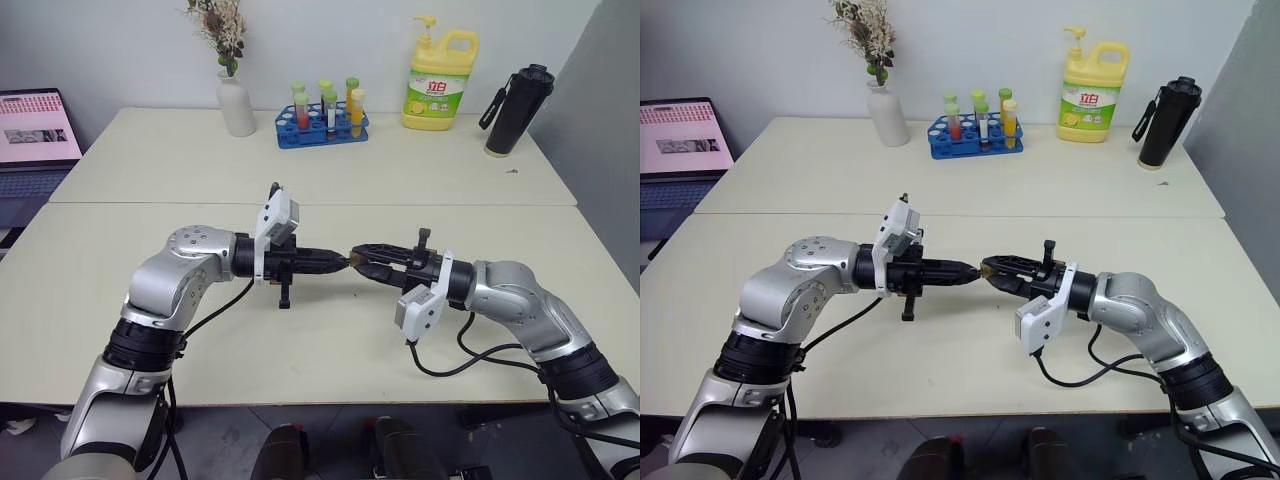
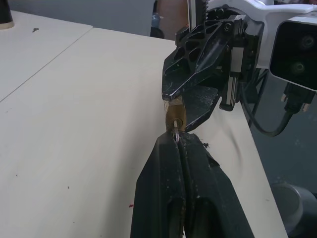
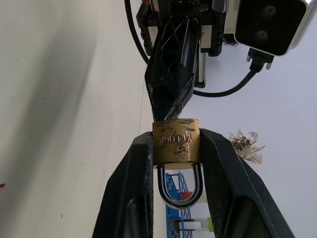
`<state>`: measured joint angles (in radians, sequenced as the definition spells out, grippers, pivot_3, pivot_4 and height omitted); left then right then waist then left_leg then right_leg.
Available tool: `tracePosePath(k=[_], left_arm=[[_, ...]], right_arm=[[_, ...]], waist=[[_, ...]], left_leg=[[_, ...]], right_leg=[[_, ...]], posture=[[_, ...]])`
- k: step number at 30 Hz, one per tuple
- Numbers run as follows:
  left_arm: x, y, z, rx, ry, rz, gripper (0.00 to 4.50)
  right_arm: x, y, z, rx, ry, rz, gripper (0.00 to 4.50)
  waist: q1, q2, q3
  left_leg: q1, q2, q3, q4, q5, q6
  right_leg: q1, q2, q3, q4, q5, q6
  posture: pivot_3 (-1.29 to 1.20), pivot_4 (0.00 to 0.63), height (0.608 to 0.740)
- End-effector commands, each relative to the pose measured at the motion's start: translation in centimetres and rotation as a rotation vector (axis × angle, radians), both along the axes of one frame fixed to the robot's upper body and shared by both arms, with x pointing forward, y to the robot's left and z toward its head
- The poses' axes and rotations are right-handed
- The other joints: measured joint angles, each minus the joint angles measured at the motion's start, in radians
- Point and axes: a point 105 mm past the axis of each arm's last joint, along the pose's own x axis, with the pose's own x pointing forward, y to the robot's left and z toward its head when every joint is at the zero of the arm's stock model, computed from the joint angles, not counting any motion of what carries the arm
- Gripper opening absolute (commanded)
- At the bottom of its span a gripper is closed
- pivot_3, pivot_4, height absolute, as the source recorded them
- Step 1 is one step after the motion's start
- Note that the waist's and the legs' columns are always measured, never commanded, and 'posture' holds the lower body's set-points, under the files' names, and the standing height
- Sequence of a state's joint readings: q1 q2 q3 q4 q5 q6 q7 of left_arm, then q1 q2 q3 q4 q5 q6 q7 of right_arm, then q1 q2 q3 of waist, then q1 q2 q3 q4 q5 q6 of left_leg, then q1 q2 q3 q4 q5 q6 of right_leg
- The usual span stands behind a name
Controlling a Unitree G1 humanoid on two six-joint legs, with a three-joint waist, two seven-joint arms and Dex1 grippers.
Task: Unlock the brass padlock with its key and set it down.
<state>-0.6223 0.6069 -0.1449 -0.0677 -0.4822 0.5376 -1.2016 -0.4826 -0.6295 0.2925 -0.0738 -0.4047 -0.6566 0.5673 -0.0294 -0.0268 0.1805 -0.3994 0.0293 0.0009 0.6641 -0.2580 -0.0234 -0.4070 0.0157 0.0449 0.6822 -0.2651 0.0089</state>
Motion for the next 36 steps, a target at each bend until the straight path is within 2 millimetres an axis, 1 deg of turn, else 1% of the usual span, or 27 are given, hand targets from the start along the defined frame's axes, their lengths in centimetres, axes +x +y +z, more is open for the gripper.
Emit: tracePosePath(k=[1, 4, 8, 10, 13, 17, 20, 24, 25, 28, 31, 33, 34, 35, 36], left_arm=[[0.4, -0.3, 2.2, 0.028, -0.245, -0.012, 0.00], [0.2, -0.3, 2.3, 0.089, -0.412, -0.040, 0.00], [-0.3, -0.5, 2.0, 0.106, -0.483, -0.070, 0.00], [-0.1, -0.6, 1.9, 0.129, -0.552, -0.072, 0.00], [0.3, -0.6, 2.0, 0.128, -0.594, -0.058, 0.00], [0.5, -0.5, 1.6, 0.140, -0.617, -0.059, 0.00], [0.7, -0.5, 1.5, 0.104, -0.557, -0.025, 0.00], [1.1, -0.3, 1.2, 0.061, -0.409, 0.022, 0.00], [1.2, -0.2, 1.2, 0.062, -0.407, 0.030, 0.00], [1.3, -0.2, 1.2, 0.038, -0.339, 0.038, 0.60], [1.4, -0.1, 1.3, 0.034, -0.301, 0.059, 1.53], [1.2, 0.6, 0.6, 0.079, -0.240, 0.052, 2.16], [0.8, 1.0, 0.2, 0.096, -0.191, 0.036, 2.46], [0.6, 1.3, 0.2, 0.085, -0.150, 0.036, 2.75], [0.4, 1.4, 0.3, 0.073, -0.126, 0.037, 2.78]], right_arm=[[-0.9, 0.6, 1.5, 0.047, -0.022, 0.046, 0.94], [-0.9, 0.7, 1.7, 0.067, -0.001, 0.038, 0.94], [-1.0, 0.9, 1.7, 0.080, 0.009, 0.037, 0.94], [-1.0, 1.0, 1.8, 0.087, 0.013, 0.039, 0.94], [-1.0, 1.1, 1.8, 0.088, 0.015, 0.040, 0.94], [-1.0, 1.2, 1.8, 0.086, 0.008, 0.041, 0.94], [-0.9, 1.2, 1.9, 0.089, 0.008, 0.038, 0.94], [-0.7, 1.0, 1.8, 0.091, 0.013, 0.032, 0.94], [-0.7, 1.0, 1.8, 0.091, 0.012, 0.031, 0.94], [-0.7, 0.9, 1.8, 0.085, 0.010, 0.028, 0.94], [-0.7, 0.8, 1.7, 0.078, 0.008, 0.029, 0.94], [-0.8, 0.7, 1.6, 0.077, 0.009, 0.027, 0.94], [-0.8, 0.7, 1.6, 0.076, 0.010, 0.025, 0.94], [-0.8, 0.7, 1.6, 0.074, 0.011, 0.023, 0.94], [-0.8, 0.7, 1.6, 0.073, 0.011, 0.023, 0.94]], waist=[[0.000, 0.000, 0.000], [0.000, 0.000, 0.000], [0.000, 0.000, 0.000], [0.000, 0.000, 0.000], [0.000, 0.000, 0.000], [0.000, 0.000, 0.000], [0.000, 0.000, 0.000], [0.000, 0.000, 0.000], [0.000, 0.000, 0.000], [0.000, 0.000, 0.000], [0.000, 0.000, 0.000], [0.000, 0.000, 0.000], [-0.002, 0.000, 0.000], [-0.003, 0.000, 0.000], [-0.003, 0.000, 0.000]], left_leg=[[0.000, 0.000, 0.000, 0.000, 0.000, 0.000], [0.000, 0.000, 0.000, 0.000, 0.000, 0.000], [0.000, 0.000, 0.000, 0.000, 0.000, 0.000], [0.000, 0.000, 0.000, 0.000, 0.000, 0.000], [0.000, 0.000, 0.001, 0.000, 0.000, 0.000], [0.000, 0.000, 0.001, 0.000, 0.000, 0.000], [0.000, 0.000, 0.001, 0.000, 0.000, 0.000], [0.000, 0.000, 0.001, 0.000, 0.000, 0.000], [0.000, 0.000, 0.000, 0.000, 0.000, 0.000], [0.000, 0.000, 0.000, 0.000, 0.000, 0.000], [0.000, 0.000, 0.000, 0.000, 0.000, 0.000], [0.000, 0.000, 0.000, 0.000, 0.000, 0.000], [0.000, 0.000, 0.000, 0.000, 0.000, 0.000], [0.000, 0.000, 0.000, 0.000, 0.000, 0.000], [0.000, 0.000, 0.000, 0.000, 0.000, 0.000]], right_leg=[[0.000, 0.000, 0.000, 0.000, 0.000, 0.000], [0.000, 0.000, 0.000, 0.000, 0.000, 0.000], [0.000, 0.000, 0.001, 0.000, 0.000, 0.000], [0.000, 0.000, 0.000, 0.000, 0.000, 0.000], [0.000, 0.000, 0.000, 0.000, 0.000, 0.000], [0.000, 0.000, 0.000, 0.000, 0.000, 0.000], [0.000, 0.000, 0.000, 0.000, 0.000, 0.000], [0.000, 0.000, -0.001, 0.000, 0.000, 0.000], [0.000, 0.000, -0.001, 0.000, 0.000, 0.000], [0.000, 0.000, -0.001, 0.000, 0.000, 0.000], [0.000, 0.000, -0.001, 0.000, 0.000, 0.000], [0.000, 0.000, -0.001, 0.000, 0.000, 0.000], [0.000, 0.000, -0.001, 0.000, 0.000, 0.000], [0.000, 0.000, -0.001, 0.000, 0.000, 0.000], [0.000, 0.001, -0.001, 0.000, 0.000, 0.000]], posture=[[0.00, 0.150, 0.740], [0.00, 0.150, 0.740], [0.00, 0.150, 0.740], [0.00, 0.150, 0.740], [0.00, 0.150, 0.740], [0.00, 0.150, 0.740], [0.00, 0.150, 0.740], [0.00, 0.150, 0.740], [0.00, 0.150, 0.740], [0.00, 0.150, 0.740], [0.00, 0.150, 0.740], [0.00, 0.150, 0.740], [0.00, 0.150, 0.740], [0.00, 0.150, 0.740], [0.00, 0.150, 0.740]])
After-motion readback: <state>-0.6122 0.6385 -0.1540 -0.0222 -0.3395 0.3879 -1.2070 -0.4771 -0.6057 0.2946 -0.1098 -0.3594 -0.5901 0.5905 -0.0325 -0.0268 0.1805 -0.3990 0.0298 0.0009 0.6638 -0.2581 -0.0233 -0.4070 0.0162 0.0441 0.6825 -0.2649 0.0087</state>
